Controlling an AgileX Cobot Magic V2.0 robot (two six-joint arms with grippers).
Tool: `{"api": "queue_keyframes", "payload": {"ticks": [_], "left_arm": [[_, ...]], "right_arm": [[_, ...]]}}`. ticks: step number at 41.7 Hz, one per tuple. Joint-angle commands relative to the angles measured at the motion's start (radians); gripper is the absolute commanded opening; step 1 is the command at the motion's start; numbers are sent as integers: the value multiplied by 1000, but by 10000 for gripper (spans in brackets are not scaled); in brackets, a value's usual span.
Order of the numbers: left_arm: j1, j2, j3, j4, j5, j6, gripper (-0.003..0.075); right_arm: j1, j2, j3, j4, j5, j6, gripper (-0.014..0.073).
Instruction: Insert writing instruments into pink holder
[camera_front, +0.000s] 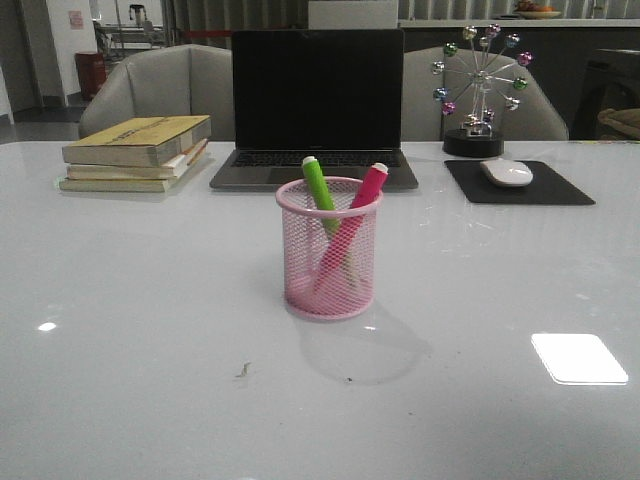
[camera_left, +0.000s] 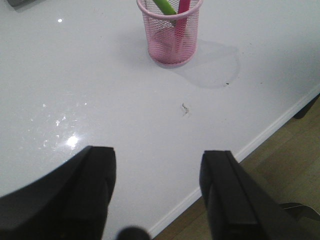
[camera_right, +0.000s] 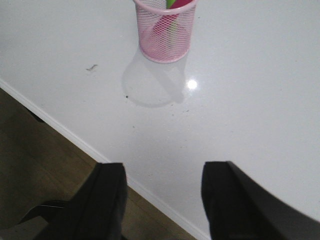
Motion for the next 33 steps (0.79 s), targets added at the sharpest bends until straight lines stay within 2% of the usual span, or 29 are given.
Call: {"api": "queue_keyframes", "payload": {"ticks": [1, 11, 13, 33], "left_arm": [[-7, -5, -27, 7, -64, -11, 384], [-7, -5, -27, 0, -64, -11, 133], [-7, -5, -27, 0, -64, -11, 89], [-9, -5, -27, 0, -64, -11, 91]], "right_arm": [[-3, -6, -28, -35, -57, -2, 405], [-3, -6, -28, -34, -56, -2, 57], [-3, -6, -28, -34, -56, -2, 63], [-3, -6, -28, -34, -56, -2, 66]]}}
